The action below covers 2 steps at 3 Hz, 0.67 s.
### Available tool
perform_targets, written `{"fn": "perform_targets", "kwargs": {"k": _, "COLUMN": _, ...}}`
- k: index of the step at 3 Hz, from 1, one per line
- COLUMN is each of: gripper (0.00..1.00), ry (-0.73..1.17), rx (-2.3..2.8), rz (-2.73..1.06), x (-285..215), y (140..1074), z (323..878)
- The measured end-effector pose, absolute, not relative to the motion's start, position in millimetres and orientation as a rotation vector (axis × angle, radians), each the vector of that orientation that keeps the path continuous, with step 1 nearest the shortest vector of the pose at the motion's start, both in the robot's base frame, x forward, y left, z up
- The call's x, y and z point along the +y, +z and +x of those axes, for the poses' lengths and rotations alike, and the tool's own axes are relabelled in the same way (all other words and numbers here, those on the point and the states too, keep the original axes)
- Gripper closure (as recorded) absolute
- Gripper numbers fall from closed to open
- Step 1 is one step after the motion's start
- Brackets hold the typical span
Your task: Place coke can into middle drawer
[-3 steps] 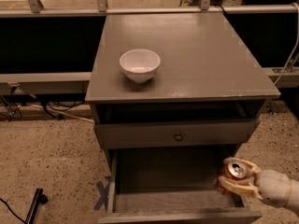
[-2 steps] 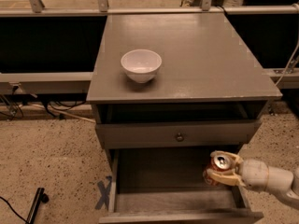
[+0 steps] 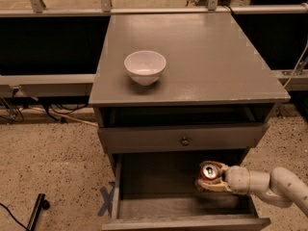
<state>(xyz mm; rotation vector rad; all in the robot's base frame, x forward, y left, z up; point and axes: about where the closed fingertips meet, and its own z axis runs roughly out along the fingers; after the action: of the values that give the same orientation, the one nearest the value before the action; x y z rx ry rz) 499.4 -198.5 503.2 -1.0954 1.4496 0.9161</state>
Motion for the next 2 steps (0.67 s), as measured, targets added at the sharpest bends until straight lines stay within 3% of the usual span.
{"fn": "perform_targets", "kwargs": {"k": 2, "gripper": 0.55, "ry": 0.922, "rx": 1.464, "rz": -1.185, "x": -191, "y": 469, "z": 496}}
